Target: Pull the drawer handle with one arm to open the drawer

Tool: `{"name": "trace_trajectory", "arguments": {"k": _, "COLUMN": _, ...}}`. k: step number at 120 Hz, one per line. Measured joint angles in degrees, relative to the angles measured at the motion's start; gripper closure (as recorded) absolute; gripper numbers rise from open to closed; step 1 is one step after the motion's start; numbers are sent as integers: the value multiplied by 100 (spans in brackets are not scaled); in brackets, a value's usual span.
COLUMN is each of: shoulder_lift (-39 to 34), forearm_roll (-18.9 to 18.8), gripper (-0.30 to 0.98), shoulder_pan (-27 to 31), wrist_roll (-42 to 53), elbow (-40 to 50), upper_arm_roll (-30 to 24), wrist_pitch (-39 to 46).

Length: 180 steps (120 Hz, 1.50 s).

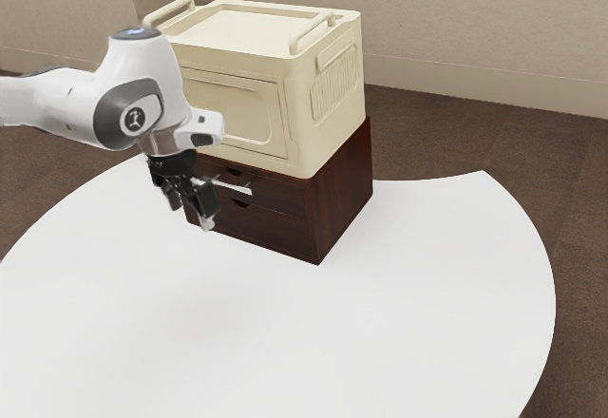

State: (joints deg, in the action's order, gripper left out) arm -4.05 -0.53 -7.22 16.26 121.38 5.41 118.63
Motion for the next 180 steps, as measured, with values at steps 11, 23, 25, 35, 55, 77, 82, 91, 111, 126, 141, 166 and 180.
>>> {"name": "trace_trajectory", "arguments": {"k": 11, "shoulder_lift": 33, "forearm_roll": -5, "gripper": 0, "shoulder_pan": -171, "wrist_roll": 730, "elbow": -23, "upper_arm_roll": 9, "wrist_pitch": 105}}
{"name": "trace_trajectory", "arguments": {"k": 23, "shoulder_lift": 55, "forearm_roll": 13, "gripper": 0, "shoulder_pan": -176, "wrist_roll": 1526, "elbow": -42, "upper_arm_roll": 12, "wrist_pitch": 262}}
{"name": "trace_trajectory", "arguments": {"k": 25, "shoulder_lift": 73, "forearm_roll": 15, "gripper": 0, "shoulder_pan": -161, "wrist_roll": 1654, "elbow": -44, "upper_arm_roll": 12, "wrist_pitch": 297}}
{"name": "trace_trajectory", "arguments": {"k": 35, "shoulder_lift": 209, "forearm_roll": 21, "gripper": 0, "shoulder_pan": -85, "wrist_roll": 2261, "elbow": -50, "upper_arm_roll": 13, "wrist_pitch": 509}}
{"name": "trace_trajectory", "arguments": {"k": 55, "shoulder_lift": 324, "forearm_roll": 102, "gripper": 0, "shoulder_pan": -24, "wrist_roll": 3357, "elbow": -164, "upper_arm_roll": 85, "wrist_pitch": 864}}
{"name": "trace_trajectory", "arguments": {"k": 77, "shoulder_lift": 527, "forearm_roll": 146, "gripper": 0, "shoulder_pan": 30, "wrist_roll": 4351, "elbow": -159, "upper_arm_roll": 185, "wrist_pitch": 1255}}
{"name": "trace_trajectory", "arguments": {"k": 82, "shoulder_lift": 539, "forearm_roll": 149, "gripper": 0, "shoulder_pan": 62, "wrist_roll": 4538, "elbow": -147, "upper_arm_roll": 187, "wrist_pitch": 1349}}
{"name": "trace_trajectory", "arguments": {"k": 91, "shoulder_lift": 595, "forearm_roll": 153, "gripper": 0, "shoulder_pan": 131, "wrist_roll": 4845, "elbow": -134, "upper_arm_roll": 188, "wrist_pitch": 1523}}
{"name": "trace_trajectory", "arguments": {"k": 111, "shoulder_lift": 728, "forearm_roll": 175, "gripper": 0, "shoulder_pan": 310, "wrist_roll": 5433, "elbow": -163, "upper_arm_roll": 171, "wrist_pitch": 1889}}
{"name": "trace_trajectory", "arguments": {"k": 126, "shoulder_lift": 872, "forearm_roll": 245, "gripper": 0, "shoulder_pan": 359, "wrist_roll": 5833, "elbow": -173, "upper_arm_roll": 127, "wrist_pitch": 2148}}
{"name": "trace_trajectory", "arguments": {"k": 141, "shoulder_lift": 960, "forearm_roll": 322, "gripper": 0, "shoulder_pan": 441, "wrist_roll": 6214, "elbow": -173, "upper_arm_roll": -59, "wrist_pitch": 2365}}
{"name": "trace_trajectory", "arguments": {"k": 166, "shoulder_lift": 1139, "forearm_roll": 507, "gripper": 0, "shoulder_pan": 491, "wrist_roll": 6762, "elbow": -193, "upper_arm_roll": -126, "wrist_pitch": 2598}}
{"name": "trace_trajectory", "arguments": {"k": 180, "shoulder_lift": 1253, "forearm_roll": 591, "gripper": 0, "shoulder_pan": 509, "wrist_roll": 6996, "elbow": -290, "upper_arm_roll": -128, "wrist_pitch": 2664}}
